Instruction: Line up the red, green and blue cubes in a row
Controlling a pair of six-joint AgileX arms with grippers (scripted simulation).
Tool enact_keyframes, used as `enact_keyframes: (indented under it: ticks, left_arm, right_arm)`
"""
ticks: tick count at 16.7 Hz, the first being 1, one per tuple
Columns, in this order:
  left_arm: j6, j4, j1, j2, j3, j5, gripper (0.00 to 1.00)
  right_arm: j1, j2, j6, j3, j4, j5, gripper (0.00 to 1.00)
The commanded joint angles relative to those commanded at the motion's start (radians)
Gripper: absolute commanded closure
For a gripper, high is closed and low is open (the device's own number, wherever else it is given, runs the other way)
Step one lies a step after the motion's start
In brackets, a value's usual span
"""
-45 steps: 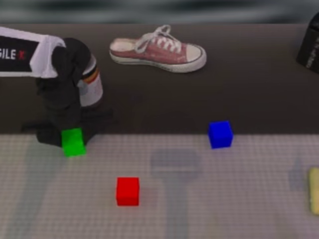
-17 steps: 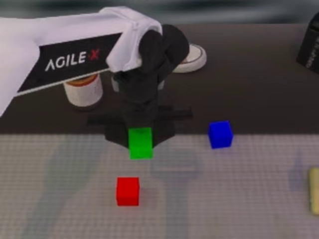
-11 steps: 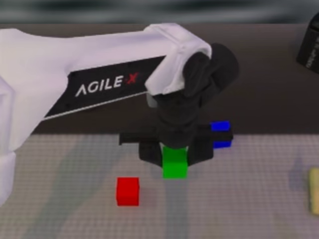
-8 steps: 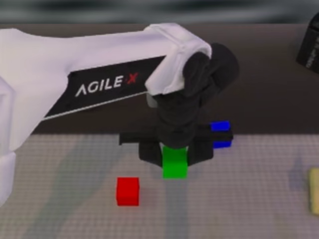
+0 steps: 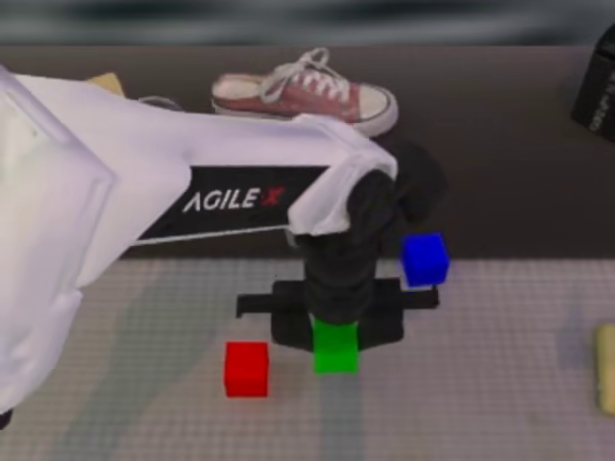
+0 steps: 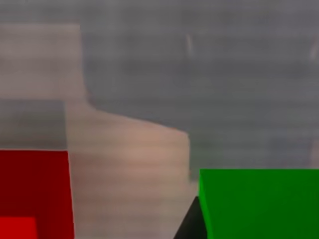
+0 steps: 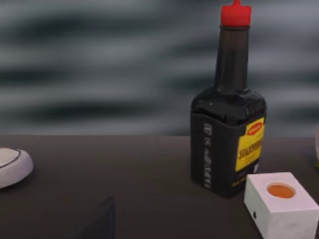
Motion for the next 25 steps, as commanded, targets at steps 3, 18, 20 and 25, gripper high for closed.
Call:
enact_keyframes:
  ticks: [3,18,20,25]
  left_arm:
    - [0.000,0.027,-0.003,0.012,-0.020,0.000,1.00]
    - [0.000,0.027,-0.003,0.012,-0.020,0.000,0.02]
    - [0.000,0.027,-0.003,0.012,-0.020,0.000,0.00]
    - [0.000,0.027,-0.003,0.012,-0.020,0.000,0.00]
  right_arm:
    - [0.000,0.000,0.000,0.000,0.000,0.000,0.00]
    - [0.000,0.000,0.000,0.000,0.000,0.000,0.00]
    - [0.000,0.000,0.000,0.000,0.000,0.000,0.00]
    - [0.000,0.000,0.000,0.000,0.000,0.000,0.00]
